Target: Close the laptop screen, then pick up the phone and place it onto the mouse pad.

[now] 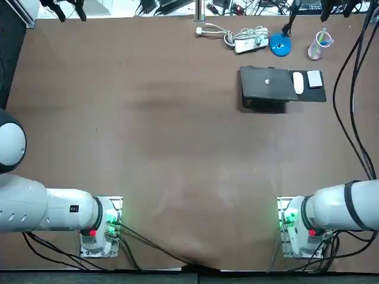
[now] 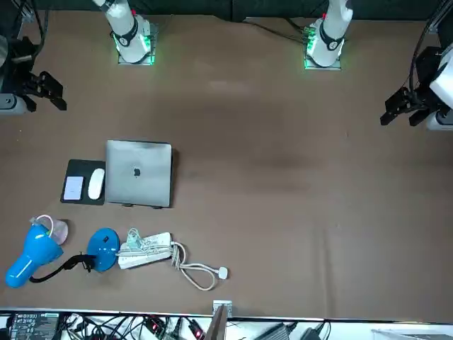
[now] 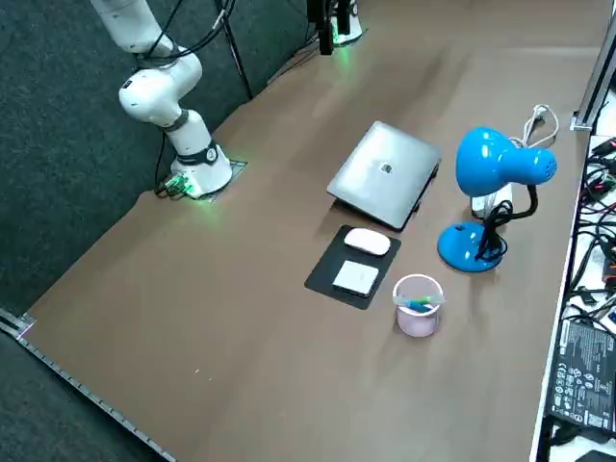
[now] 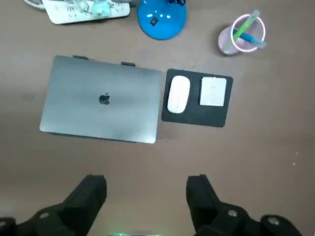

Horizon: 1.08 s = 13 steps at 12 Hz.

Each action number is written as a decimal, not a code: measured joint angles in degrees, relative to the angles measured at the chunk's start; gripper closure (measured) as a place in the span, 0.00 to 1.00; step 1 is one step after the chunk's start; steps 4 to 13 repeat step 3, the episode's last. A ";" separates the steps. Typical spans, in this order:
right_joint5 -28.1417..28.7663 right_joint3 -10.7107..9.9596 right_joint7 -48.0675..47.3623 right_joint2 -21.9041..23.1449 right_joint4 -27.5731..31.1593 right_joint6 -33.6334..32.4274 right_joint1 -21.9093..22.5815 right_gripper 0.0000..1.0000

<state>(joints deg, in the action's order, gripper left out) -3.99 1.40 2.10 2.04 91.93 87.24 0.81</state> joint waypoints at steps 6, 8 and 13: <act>-0.05 -2.47 -0.25 2.54 3.62 1.73 1.84 0.00; -0.05 -2.47 -0.25 2.54 3.62 1.73 1.84 0.00; -0.05 -2.47 -0.25 2.54 3.62 1.73 1.84 0.00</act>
